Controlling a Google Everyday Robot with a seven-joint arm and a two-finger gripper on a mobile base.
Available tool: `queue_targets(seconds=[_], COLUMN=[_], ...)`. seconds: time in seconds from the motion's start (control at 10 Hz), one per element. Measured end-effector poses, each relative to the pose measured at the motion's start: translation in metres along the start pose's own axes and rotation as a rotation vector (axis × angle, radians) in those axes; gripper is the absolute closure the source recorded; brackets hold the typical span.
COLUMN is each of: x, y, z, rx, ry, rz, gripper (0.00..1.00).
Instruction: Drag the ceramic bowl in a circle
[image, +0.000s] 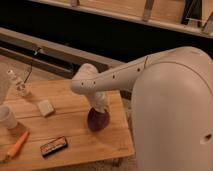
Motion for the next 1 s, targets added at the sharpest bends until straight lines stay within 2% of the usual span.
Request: queue_targets(seconds=[0.5, 1.0], x=[0.004, -0.008], y=[0.045, 0.085], z=[-0.003, -0.013], rx=[-0.009, -0.018], ry=[-0.008, -0.037], rz=[-0.133, -0.236], gripper=[1.0, 1.0])
